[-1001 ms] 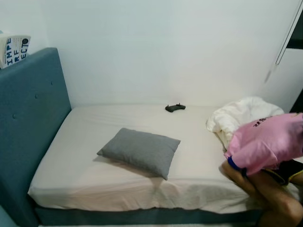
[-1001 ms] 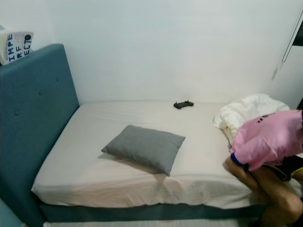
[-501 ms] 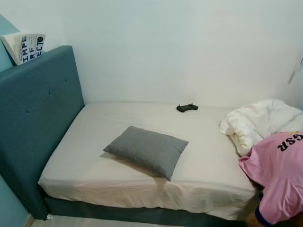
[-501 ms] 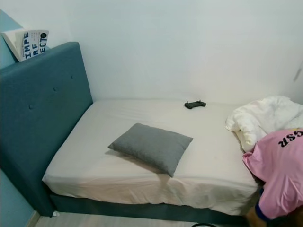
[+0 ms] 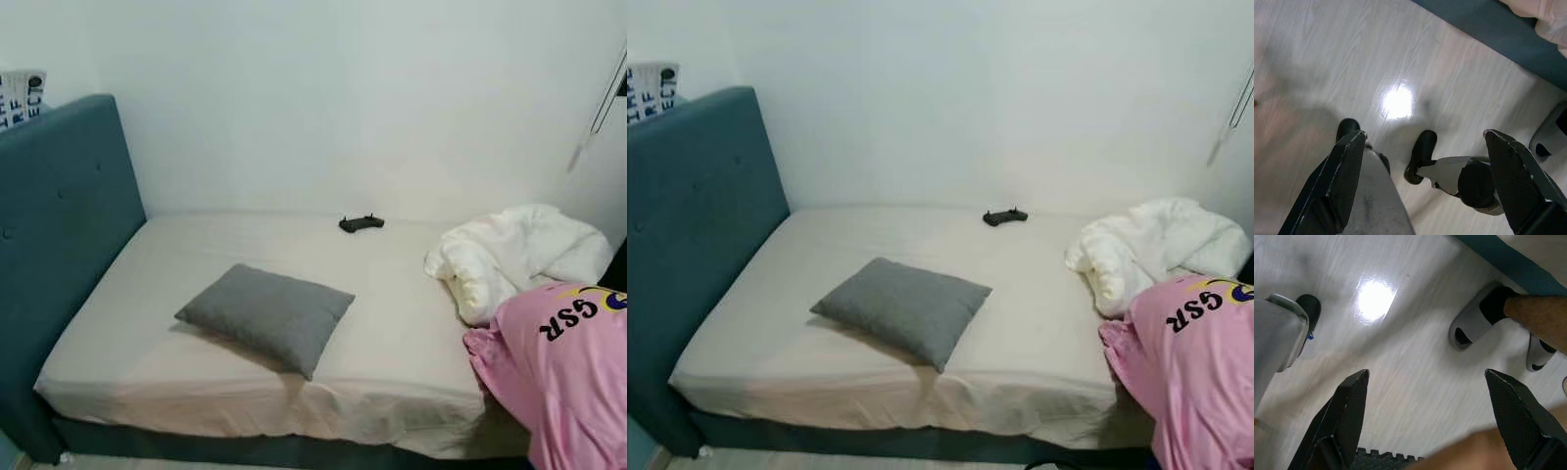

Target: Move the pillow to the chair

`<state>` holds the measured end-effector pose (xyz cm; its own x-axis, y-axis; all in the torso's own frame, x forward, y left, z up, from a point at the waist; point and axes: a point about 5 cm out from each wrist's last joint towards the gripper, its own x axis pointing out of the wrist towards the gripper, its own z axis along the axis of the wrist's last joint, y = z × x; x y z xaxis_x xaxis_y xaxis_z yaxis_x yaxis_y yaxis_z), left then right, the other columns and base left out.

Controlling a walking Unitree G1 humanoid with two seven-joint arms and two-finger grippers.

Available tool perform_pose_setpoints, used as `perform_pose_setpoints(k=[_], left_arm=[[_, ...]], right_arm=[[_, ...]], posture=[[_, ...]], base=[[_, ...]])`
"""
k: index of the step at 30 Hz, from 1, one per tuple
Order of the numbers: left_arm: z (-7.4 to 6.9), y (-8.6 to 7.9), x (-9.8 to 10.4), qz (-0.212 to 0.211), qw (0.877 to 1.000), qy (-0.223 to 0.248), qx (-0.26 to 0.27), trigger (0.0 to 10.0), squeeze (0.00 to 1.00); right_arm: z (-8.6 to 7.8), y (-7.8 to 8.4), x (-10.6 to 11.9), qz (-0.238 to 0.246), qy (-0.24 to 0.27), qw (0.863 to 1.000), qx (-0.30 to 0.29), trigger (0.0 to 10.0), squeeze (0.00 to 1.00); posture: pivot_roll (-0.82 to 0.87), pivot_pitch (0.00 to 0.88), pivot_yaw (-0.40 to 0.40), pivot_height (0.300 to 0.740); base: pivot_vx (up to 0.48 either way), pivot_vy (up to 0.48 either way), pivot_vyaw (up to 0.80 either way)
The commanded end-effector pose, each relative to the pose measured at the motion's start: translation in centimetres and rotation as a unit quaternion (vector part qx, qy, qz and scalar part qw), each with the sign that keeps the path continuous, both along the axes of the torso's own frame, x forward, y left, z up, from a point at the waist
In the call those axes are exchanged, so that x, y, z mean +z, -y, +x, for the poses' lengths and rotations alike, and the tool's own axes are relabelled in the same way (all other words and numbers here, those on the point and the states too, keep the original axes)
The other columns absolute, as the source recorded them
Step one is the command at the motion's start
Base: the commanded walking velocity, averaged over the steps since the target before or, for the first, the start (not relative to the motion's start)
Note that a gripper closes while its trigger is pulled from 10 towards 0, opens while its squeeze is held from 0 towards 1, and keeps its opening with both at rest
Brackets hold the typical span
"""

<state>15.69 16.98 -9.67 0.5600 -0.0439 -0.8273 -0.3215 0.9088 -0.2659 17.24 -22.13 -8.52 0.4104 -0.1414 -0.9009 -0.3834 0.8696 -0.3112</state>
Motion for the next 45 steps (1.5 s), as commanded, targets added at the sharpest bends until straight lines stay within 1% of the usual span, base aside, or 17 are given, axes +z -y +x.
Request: perform_pose_setpoints(k=[1, 14, 20, 21, 25, 28, 33, 35, 37, 45], left_arm=[[-0.34, -0.68, -0.1, 0.013, 1.0, -0.01, -0.002, 10.0, 0.0], [-0.62, -0.95, -0.19, 0.021, 1.0, -0.016, -0.01, 10.0, 0.0], [-0.71, -0.61, -0.26, 0.02, 1.0, -0.018, -0.016, 10.0, 0.0], [-0.71, -0.51, -0.27, 0.019, 0.999, -0.018, -0.018, 10.0, 0.0], [-0.75, -0.34, -0.3, 0.018, 1.0, -0.019, -0.016, 10.0, 0.0], [-1.03, -0.07, -0.43, 0.018, 0.999, -0.025, -0.03, 10.0, 0.0], [-0.89, -0.18, -0.37, 0.018, 0.999, -0.023, -0.026, 10.0, 0.0], [-0.9, -0.26, -0.37, 0.019, 0.999, -0.023, -0.024, 10.0, 0.0], [-1.1, -0.09, -0.46, 0.02, 0.999, -0.027, -0.04, 10.0, 0.0], [-0.99, -0.09, -0.43, 0.021, 0.999, -0.027, -0.041, 10.0, 0.0]], right_arm=[[-0.19, -0.09, -0.1, 0.004, -0.003, 1.0, -0.002, 10.0, 0.0], [-0.45, 0.23, -0.15, -0.002, -0.007, 1.0, 0.002, 10.0, 0.0], [-0.61, 0.27, -0.21, 0.0, -0.008, 1.0, -0.002, 10.0, 0.0], [-0.65, 0.3, -0.21, 0.0, -0.008, 1.0, -0.003, 10.0, 0.0], [-0.63, 0.39, -0.19, -0.005, -0.01, 1.0, 0.004, 10.0, 0.0], [-0.58, 0.38, -0.17, -0.004, -0.009, 1.0, 0.001, 10.0, 0.0], [-0.48, 0.35, -0.13, -0.003, -0.008, 1.0, -0.001, 10.0, 0.0], [-0.43, 0.3, -0.13, -0.003, -0.007, 1.0, 0.001, 10.0, 0.0], [-0.5, 0.25, -0.17, -0.001, -0.007, 1.0, -0.005, 10.0, 0.0], [-0.66, 0.25, -0.24, 0.0, -0.01, 1.0, -0.005, 10.0, 0.0]], posture=[[-0.03, 0.0, -0.055, 0.74], [-0.04, 0.0, -0.056, 0.74], [-0.04, 0.0, -0.056, 0.74], [-0.04, 0.0, -0.065, 0.74], [-0.05, 0.0, -0.063, 0.74], [-0.04, 0.0, -0.059, 0.74], [-0.06, 0.0, -0.062, 0.74], [-0.06, 0.0, -0.047, 0.74], [-0.06, 0.0, -0.049, 0.74], [-0.07, 0.0, -0.04, 0.74]], base=[[0.0, 0.0, 0.0], [0.0, 0.0, 0.0], [0.0, 0.0, 0.0], [0.0, 0.0, 0.0], [0.0, 0.0, 0.0], [0.0, 0.0, 0.0], [0.0, 0.0, 0.0], [0.0, 0.0, 0.0], [0.0, 0.0, 0.0], [0.0, 0.0, 0.0]])
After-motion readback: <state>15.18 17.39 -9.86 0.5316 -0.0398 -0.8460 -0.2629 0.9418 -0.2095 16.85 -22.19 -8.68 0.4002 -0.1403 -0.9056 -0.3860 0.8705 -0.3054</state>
